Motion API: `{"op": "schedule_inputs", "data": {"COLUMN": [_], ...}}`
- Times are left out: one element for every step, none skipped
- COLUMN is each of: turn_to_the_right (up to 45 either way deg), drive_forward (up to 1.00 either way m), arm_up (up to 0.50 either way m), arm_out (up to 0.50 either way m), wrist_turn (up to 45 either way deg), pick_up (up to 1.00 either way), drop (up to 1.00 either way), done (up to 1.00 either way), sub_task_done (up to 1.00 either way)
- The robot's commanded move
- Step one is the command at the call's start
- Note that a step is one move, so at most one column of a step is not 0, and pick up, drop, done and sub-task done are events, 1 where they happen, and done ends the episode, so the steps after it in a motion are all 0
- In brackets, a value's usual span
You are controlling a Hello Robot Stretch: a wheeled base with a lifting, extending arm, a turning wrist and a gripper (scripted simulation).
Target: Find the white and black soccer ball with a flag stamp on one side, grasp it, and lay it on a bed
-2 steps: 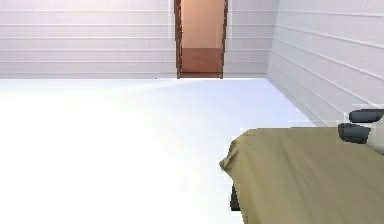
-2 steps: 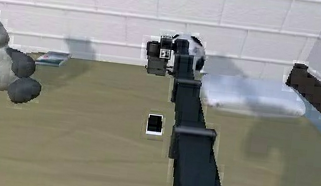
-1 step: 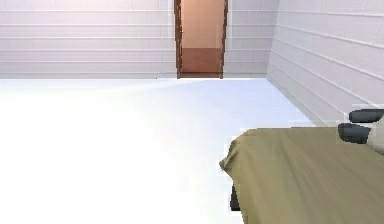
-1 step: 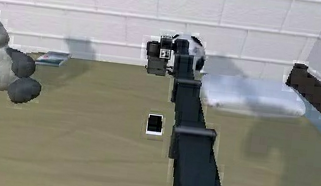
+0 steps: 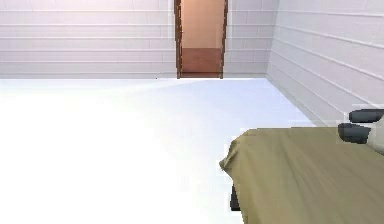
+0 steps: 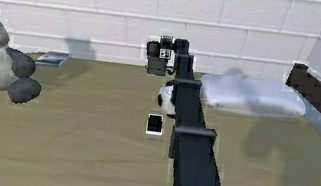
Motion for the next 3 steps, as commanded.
{"op": "schedule_inputs", "data": {"turn_to_the_right": [0.0,0.0,0.0], "drive_forward": [0.0,0.0,0.0], "arm_up": [0.04,0.0,0.0], "arm_out": [0.0,-0.08,0.0], "wrist_turn": [0.0,0.0,0.0], "pick_up": [0.0,0.0,0.0], "drop": [0.0,0.0,0.0], "done": [0.0,0.0,1.0], "sub_task_done": [0.0,0.0,0.0]}}
